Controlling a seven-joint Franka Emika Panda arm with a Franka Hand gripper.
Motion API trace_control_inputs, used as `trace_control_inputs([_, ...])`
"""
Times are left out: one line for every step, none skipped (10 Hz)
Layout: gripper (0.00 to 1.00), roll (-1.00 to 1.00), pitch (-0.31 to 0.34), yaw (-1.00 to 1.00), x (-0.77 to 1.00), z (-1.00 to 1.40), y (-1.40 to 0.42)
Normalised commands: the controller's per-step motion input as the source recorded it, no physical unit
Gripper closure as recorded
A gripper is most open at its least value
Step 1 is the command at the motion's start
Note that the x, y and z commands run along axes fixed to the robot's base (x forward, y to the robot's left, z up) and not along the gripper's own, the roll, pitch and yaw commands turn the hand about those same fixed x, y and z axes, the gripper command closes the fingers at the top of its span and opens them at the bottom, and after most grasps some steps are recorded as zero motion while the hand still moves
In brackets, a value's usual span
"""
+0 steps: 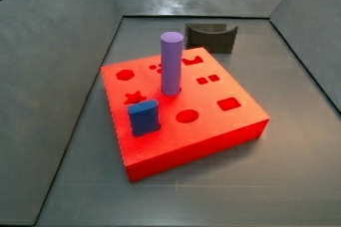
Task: Pick up the 3 prong object. Move up. Rotate the 3 prong object. Place the 3 prong object on the fixture. Regrasp the 3 prong object. Move to above the board. Insert the 3 prong object.
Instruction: Move to above the board, then insert the 3 prong object.
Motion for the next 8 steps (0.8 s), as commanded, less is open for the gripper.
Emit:
trace_control_inputs([1.0, -0.23, -0.008, -0.01, -0.03, 0.01, 0.0])
trace_control_inputs([1.0, 0.0, 0.0, 0.0, 0.0, -0.03, 0.0])
trace_control_inputs([1.0, -0.06, -0.024, -0.01, 0.0, -0.18, 0.11])
trace_control_inputs([1.0, -0.13, -0.053, -0.11, 0.0, -0.54, 0.37])
trace_control_inputs([1.0, -0.17, -0.034, -0.29, -0.04, -0.73, 0.51])
trace_control_inputs([1.0, -0.28, -0.139, -0.38, 0.0, -0.49, 0.34])
trace_control_inputs([1.0, -0.25, -0.114, -0.43, 0.0, -0.54, 0.3])
trace_control_inputs([1.0, -0.1, 0.0, -0.54, 0.0, -0.74, 0.34])
